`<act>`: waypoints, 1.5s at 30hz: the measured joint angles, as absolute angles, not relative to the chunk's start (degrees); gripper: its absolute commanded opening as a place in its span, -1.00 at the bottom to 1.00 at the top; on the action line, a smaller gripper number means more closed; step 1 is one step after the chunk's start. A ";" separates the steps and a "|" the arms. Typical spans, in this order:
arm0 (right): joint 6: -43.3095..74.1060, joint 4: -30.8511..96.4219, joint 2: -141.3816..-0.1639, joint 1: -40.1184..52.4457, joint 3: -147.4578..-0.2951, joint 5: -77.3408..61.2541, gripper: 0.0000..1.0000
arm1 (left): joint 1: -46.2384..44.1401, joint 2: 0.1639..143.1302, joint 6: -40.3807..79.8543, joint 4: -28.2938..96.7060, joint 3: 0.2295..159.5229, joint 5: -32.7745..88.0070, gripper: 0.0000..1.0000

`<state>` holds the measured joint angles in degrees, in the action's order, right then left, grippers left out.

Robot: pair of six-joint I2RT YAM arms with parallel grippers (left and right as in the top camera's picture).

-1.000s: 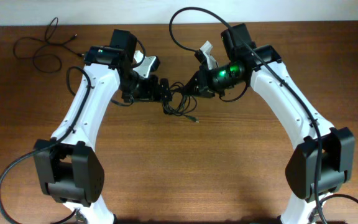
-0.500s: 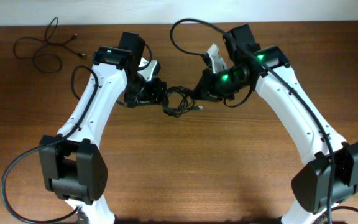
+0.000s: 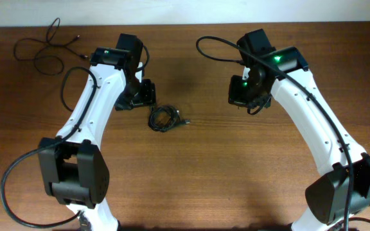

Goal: Untangle cables

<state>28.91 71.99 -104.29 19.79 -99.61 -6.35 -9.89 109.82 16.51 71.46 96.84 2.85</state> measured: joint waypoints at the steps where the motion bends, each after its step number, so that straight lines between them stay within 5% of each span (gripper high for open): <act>1: 29.04 71.99 -104.29 19.79 -99.61 -6.66 -0.64 | -9.89 109.86 16.56 71.40 96.84 2.70 0.38; 4: 29.12 71.57 -104.29 19.79 -99.61 -7.55 -0.22 | -9.89 110.06 16.78 71.05 96.84 2.74 0.29; 21: 29.02 70.59 -104.29 19.79 -99.61 -8.29 0.10 | -21.39 119.63 14.35 63.99 96.62 12.16 0.30; 30: 27.94 70.96 -104.29 19.79 -99.61 -8.45 0.10 | -21.43 122.48 16.16 63.51 96.57 9.30 -0.23; 35: 27.83 70.96 -104.29 19.79 -99.61 -8.45 0.10 | -21.43 122.48 16.36 63.29 96.57 8.01 -1.00; 45: 27.73 70.96 -104.29 19.79 -99.61 -8.49 0.22 | -21.43 122.50 14.76 70.57 103.37 9.96 -1.00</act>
